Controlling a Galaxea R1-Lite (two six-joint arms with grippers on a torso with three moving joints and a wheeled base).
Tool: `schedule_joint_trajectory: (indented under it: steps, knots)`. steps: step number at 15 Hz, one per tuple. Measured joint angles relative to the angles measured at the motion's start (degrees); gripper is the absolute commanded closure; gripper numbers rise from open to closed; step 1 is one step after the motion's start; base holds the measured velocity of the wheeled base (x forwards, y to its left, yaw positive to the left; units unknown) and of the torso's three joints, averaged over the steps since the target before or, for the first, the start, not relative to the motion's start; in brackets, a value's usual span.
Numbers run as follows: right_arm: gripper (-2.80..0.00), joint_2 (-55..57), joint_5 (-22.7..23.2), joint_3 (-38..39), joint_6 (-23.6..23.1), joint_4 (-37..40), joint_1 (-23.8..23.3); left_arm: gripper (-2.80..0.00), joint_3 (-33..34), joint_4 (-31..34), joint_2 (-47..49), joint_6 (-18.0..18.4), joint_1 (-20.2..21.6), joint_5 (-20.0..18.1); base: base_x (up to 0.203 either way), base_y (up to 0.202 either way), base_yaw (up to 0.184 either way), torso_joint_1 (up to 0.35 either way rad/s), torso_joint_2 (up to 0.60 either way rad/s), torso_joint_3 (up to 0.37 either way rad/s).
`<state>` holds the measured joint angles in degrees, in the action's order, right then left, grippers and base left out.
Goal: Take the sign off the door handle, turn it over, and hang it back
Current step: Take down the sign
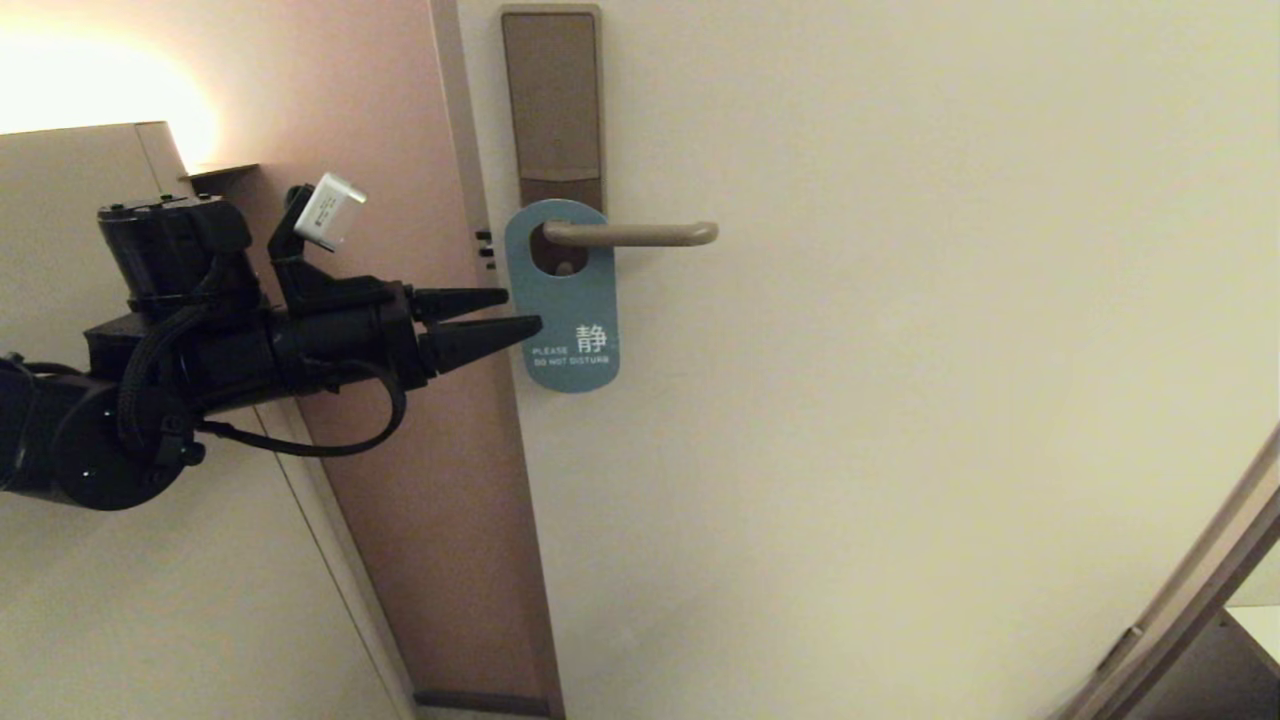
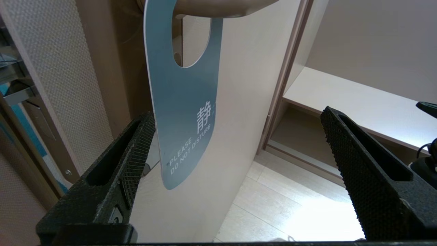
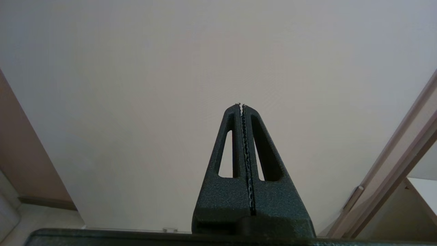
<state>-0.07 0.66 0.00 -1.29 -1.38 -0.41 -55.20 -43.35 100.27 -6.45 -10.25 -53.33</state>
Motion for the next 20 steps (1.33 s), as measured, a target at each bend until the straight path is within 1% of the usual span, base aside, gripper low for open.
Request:
schedule_joint_trajectory:
  steps: [5,17,20]
  knots:
    - [0.0,0.0,0.0,0.0,0.0,0.0,0.0,-2.8,0.1,0.0,0.0,0.0,0.8,-0.5,0.0,0.0,0.0,0.0,0.0,0.0]
    - [0.0,0.0,0.0,0.0,0.1,0.0,0.0,-2.8,0.3,-0.1,0.0,0.1,0.6,-1.2,0.0,0.0,0.0,0.0,0.0,0.0]
    - [0.0,0.0,0.0,0.0,0.0,0.0,0.0,-2.8,1.4,-0.4,0.0,0.2,0.5,-1.2,0.0,0.0,0.0,0.0,0.0,0.0]
